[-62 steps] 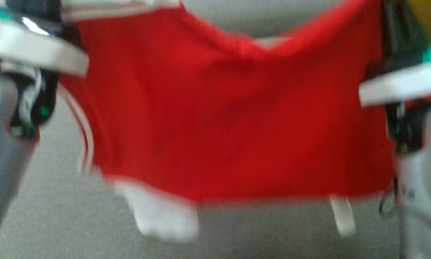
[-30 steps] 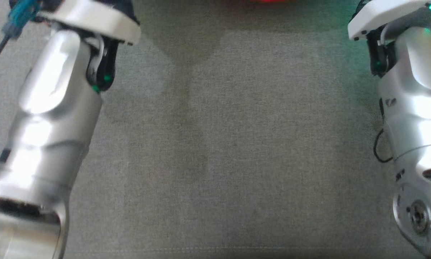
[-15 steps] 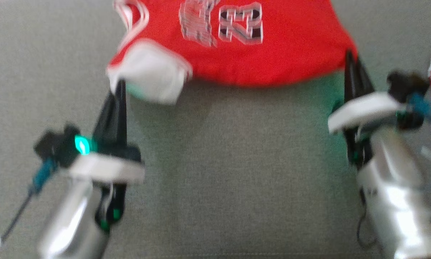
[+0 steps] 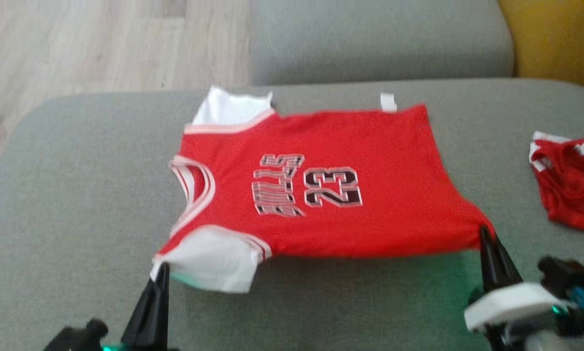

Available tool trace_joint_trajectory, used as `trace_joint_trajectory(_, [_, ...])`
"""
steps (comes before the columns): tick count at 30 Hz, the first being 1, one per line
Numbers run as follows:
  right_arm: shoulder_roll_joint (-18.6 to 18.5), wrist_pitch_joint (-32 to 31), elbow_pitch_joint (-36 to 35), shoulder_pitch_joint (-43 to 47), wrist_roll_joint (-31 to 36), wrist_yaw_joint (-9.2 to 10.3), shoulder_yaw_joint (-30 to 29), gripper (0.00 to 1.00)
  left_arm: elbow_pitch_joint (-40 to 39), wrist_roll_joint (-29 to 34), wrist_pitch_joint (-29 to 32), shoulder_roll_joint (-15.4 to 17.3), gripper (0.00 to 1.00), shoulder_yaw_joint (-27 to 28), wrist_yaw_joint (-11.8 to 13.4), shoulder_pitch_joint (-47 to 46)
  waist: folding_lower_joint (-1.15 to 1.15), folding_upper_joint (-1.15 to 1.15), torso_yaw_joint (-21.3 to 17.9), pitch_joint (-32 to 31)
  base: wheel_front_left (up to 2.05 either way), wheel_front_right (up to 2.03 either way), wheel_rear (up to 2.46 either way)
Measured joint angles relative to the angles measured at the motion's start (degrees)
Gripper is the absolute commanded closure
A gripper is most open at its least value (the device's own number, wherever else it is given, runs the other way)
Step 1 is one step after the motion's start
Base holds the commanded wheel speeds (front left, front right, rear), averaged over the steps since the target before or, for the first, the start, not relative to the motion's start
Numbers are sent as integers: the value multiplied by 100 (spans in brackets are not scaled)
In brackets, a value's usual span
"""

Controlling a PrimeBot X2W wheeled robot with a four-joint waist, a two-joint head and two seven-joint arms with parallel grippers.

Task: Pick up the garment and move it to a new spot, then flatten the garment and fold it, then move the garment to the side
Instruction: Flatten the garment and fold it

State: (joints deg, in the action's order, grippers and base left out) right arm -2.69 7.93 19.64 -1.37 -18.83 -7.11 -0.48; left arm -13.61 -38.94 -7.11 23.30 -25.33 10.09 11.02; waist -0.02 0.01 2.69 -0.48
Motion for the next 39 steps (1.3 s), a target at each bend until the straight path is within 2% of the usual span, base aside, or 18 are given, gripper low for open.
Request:
trace_joint_trajectory(6, [12,-713,-1177,965,3,0,-165,100,-531,-100,260,167,100,-38,210,602,1,0,59,-110,0,0,0])
trace_joint_trajectory(10, [21,-977,-1366,1181,-124,0,-164,100,-477,-194,312,153,100,-107,199,656,2,0,56,-69,0,0,0])
trace_joint_trajectory(17, [22,-1110,-912,1089,-127,0,-29,100,232,-193,403,23,100,-335,-18,299,2,0,55,45,0,0,0])
trace_joint_trajectory(22, [22,-1140,-536,676,-235,0,57,100,716,-201,403,-107,100,-393,-245,-260,2,0,53,207,0,0,0])
trace_joint_trajectory(32, [16,-1096,127,-711,-236,0,167,100,2050,-180,460,-298,100,-361,-817,-2229,3,0,-41,626,0,0,0])
trace_joint_trajectory(39, [11,-883,886,-1470,-289,0,170,100,3049,-177,403,-458,100,-243,-1067,-3075,4,0,-231,877,0,0,0])
